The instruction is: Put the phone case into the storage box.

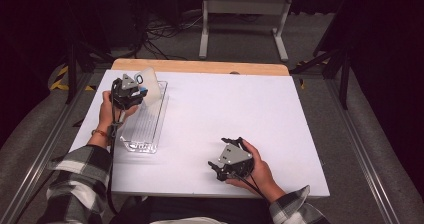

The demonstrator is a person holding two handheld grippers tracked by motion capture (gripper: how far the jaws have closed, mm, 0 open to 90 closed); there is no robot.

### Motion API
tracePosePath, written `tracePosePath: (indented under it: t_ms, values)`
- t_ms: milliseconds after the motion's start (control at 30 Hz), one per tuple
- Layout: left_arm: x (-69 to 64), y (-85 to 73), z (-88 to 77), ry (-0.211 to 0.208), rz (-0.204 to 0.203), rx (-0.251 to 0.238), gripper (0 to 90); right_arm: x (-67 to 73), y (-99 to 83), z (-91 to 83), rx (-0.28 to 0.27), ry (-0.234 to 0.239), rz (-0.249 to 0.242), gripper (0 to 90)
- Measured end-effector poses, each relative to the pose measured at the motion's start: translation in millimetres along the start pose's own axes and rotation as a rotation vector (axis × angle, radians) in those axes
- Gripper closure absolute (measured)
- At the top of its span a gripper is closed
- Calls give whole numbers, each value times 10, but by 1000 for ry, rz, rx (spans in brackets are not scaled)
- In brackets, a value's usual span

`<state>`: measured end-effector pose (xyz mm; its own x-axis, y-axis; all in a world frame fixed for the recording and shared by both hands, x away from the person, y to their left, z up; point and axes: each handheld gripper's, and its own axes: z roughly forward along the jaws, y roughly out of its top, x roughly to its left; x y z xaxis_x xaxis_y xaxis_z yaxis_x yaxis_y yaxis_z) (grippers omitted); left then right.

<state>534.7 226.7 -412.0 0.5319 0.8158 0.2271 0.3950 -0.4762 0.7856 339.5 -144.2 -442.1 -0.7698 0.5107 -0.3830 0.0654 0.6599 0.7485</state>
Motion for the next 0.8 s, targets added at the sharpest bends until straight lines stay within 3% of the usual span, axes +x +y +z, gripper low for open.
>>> tracePosePath:
  t_ms: [100, 167, 300, 500, 633, 800]
  values:
    - [17, 33, 14, 56, -13, 25, 678, 4, 2, 1, 2, 2, -3, 168]
    - [66, -3, 21, 12, -66, 16, 669, 3, 2, -5, 3, 7, -3, 168]
    - [111, -52, 56, 29, -111, 20, 687, -12, -5, -5, 5, 3, 2, 168]
    - [89, -34, 69, 40, -105, 0, 738, -20, -4, -7, 6, -1, 7, 168]
    - [86, -26, 78, 75, -78, -4, 805, -10, -6, -6, 10, -2, 1, 169]
    - [76, -22, 108, 85, -85, -4, 803, -12, -3, -4, 9, -3, 1, 169]
